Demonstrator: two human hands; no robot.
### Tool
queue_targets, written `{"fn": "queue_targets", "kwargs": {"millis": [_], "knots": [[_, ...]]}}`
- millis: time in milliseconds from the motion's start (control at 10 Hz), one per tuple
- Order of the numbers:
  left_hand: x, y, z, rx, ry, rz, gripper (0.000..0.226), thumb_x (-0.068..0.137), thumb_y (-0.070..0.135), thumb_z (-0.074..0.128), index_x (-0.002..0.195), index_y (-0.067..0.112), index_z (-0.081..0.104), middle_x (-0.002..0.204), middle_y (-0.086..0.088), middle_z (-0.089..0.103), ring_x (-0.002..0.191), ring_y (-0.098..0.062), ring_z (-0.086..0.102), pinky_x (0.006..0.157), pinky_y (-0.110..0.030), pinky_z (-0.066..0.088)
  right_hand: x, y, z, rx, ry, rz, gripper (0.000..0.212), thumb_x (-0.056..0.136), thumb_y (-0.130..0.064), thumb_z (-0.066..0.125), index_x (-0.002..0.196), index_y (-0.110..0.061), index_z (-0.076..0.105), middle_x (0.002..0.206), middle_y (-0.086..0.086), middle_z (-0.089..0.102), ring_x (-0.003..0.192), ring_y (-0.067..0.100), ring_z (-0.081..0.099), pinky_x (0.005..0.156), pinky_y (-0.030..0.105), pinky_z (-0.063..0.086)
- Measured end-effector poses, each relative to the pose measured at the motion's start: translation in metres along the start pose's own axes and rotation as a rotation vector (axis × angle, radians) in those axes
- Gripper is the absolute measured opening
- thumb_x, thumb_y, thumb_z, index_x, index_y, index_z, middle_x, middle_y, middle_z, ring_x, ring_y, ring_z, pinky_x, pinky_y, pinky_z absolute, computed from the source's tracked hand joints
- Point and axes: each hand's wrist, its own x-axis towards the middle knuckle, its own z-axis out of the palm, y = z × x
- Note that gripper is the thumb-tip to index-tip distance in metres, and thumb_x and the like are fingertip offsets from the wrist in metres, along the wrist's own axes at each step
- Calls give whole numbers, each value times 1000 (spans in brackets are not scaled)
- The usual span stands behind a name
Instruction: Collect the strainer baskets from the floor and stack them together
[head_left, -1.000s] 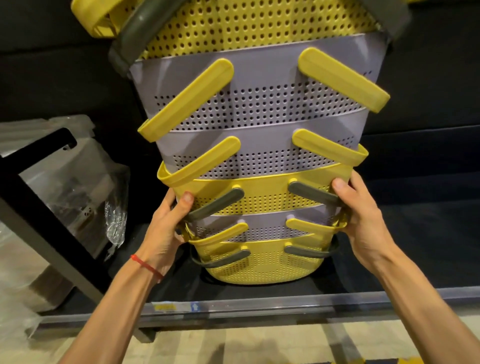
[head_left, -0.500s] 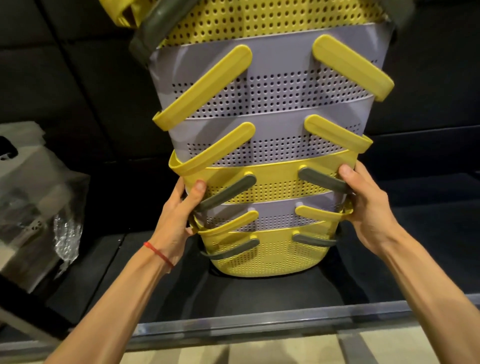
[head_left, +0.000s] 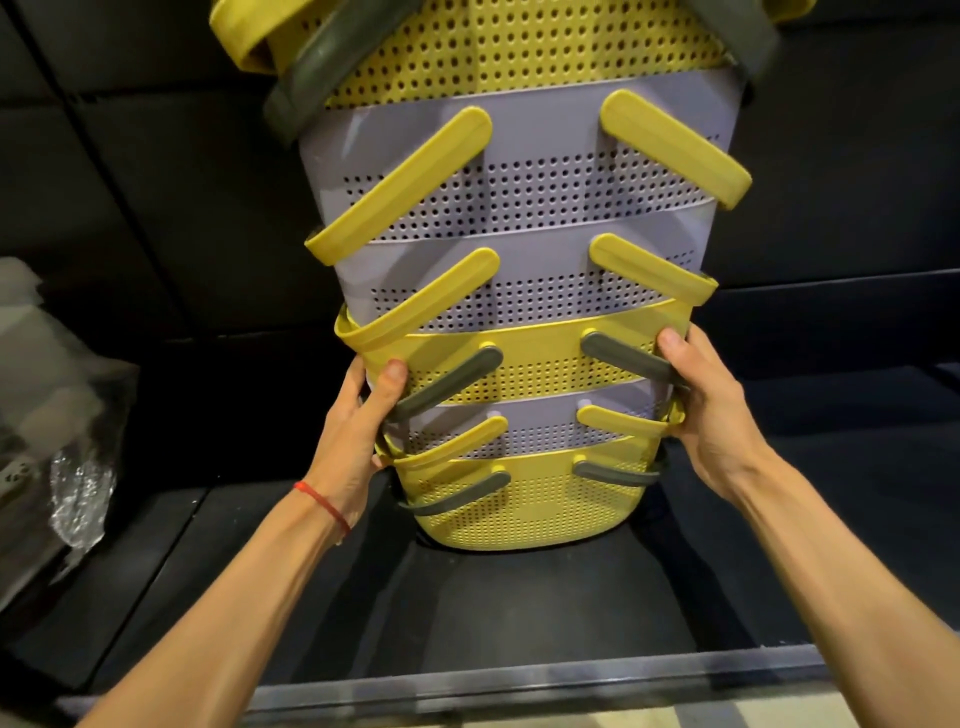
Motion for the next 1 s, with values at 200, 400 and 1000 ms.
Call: {"fn": "queue_targets", "kwargs": {"millis": [200, 400, 1000], "knots": [[2, -3, 1, -24, 36, 3, 72, 74, 62, 64, 136, 28, 48, 127, 3, 65, 113, -23, 65, 87, -48, 55, 0, 5, 2, 16, 46, -1, 57, 92, -50, 56, 141, -22, 50, 127, -4, 68, 114, 17, 68, 96, 51, 54], [4, -2, -4, -15, 31, -21, 69, 75, 62, 63, 135, 30, 50, 126, 6, 66, 116, -21, 64, 88, -47, 55, -6, 3, 7, 40, 90, 10, 61, 87, -53, 59, 140, -24, 50, 125, -4, 69, 112, 18, 69, 97, 50, 54], [-19, -27, -13, 321, 249, 101, 60, 94, 63, 43, 144, 30, 40, 139, 13, 47, 121, -3, 46, 99, -25, 36, -80, 29, 34, -632, 484, -91, 64, 85, -67, 55, 140, -34, 48, 135, -12, 53, 124, 9, 50, 103, 38, 45]]}}
